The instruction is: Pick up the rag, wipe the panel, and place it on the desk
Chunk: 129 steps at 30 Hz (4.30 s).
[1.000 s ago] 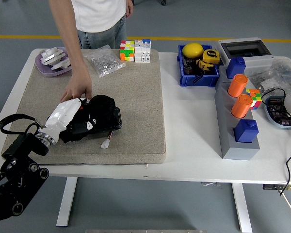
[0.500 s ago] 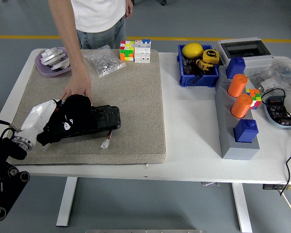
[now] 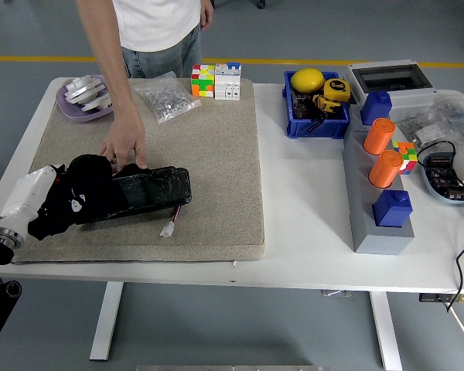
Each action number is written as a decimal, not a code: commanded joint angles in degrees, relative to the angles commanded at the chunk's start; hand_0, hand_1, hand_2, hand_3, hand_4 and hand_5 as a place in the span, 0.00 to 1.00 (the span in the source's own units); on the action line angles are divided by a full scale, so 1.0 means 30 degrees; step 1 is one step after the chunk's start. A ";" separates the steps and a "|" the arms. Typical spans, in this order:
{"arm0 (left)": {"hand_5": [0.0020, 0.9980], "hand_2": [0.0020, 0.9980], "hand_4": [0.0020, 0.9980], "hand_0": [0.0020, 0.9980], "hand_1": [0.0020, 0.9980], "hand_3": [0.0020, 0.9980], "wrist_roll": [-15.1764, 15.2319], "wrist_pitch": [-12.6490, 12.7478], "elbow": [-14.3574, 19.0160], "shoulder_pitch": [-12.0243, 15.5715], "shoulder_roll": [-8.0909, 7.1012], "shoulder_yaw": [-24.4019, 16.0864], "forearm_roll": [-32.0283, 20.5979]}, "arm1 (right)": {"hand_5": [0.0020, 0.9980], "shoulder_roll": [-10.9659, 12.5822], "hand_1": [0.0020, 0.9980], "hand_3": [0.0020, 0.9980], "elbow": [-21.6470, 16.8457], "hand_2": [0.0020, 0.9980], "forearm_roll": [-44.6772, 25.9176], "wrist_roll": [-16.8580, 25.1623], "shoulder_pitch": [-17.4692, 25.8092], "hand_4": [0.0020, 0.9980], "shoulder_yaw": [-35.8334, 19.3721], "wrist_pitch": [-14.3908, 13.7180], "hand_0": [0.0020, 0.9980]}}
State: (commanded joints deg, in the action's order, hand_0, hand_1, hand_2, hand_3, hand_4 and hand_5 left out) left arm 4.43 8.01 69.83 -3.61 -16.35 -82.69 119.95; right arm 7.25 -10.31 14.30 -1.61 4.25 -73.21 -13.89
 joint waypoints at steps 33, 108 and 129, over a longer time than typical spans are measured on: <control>0.18 0.80 0.80 0.72 0.82 0.79 0.2530 0.0686 -0.6835 -0.2633 -0.0451 -0.0868 -0.2352 | 0.45 0.0023 0.67 0.60 0.0000 0.68 -0.0371 -0.0137 -0.0006 0.98 0.0776 -0.0044 0.81; 0.30 0.85 0.89 0.96 0.95 0.80 0.3913 0.0327 -0.0991 -0.1686 -0.0713 -0.3372 -0.5731 | 0.46 -0.0014 0.67 0.60 0.0000 0.68 0.0703 -0.0193 -0.0008 0.98 -0.0471 -0.0179 0.81; 0.90 0.85 1.00 0.95 0.94 0.79 0.3955 0.0354 -0.1208 -0.1588 -0.0742 -0.3176 -0.6349 | 0.46 0.0045 0.67 0.60 0.0000 0.68 0.0715 -0.0238 0.0002 0.99 -0.0416 -0.0201 0.81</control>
State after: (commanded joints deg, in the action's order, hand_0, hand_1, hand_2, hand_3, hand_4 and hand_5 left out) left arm 16.30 9.07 66.21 -8.37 -18.58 -92.22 100.90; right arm 7.38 -10.31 16.44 -2.33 4.26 -74.45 -14.49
